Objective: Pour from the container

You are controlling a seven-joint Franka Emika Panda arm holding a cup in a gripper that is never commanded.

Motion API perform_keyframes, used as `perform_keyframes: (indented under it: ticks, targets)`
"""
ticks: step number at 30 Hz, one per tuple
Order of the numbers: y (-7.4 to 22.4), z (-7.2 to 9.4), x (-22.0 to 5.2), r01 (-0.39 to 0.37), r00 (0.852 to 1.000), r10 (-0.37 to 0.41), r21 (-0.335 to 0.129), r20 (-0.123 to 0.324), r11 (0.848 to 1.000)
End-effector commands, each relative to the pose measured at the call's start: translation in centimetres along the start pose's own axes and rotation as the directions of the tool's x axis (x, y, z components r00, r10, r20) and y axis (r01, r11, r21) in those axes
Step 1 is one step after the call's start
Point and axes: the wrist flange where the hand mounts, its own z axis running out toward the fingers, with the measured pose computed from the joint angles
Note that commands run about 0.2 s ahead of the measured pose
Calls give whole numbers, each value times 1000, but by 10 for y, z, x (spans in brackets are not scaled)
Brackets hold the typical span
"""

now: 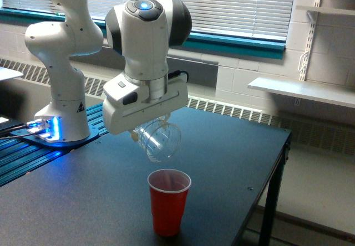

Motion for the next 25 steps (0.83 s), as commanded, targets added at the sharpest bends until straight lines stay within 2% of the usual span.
perform_keyframes:
  ticks: [1, 5, 10, 14, 17, 20, 25]
  targets:
    - [-4, 3, 0, 7, 1000, -7, 2, 20, 1000]
    - [-3, 2, 2, -3, 1000, 3, 6, 20, 1000]
    - [-3, 0, 3, -6, 1000, 6, 16, -2, 1000]
    - [-7, -1, 0, -11, 999, 11, 3, -46, 1000]
    - [-8, -3, -3, -6, 998, 6, 4, -64, 1000]
    - [-8, -5, -4, -15, 998, 15, 8, -56, 1000]
    - [-8, -9, -5, -18, 997, 20, 22, -69, 1000]
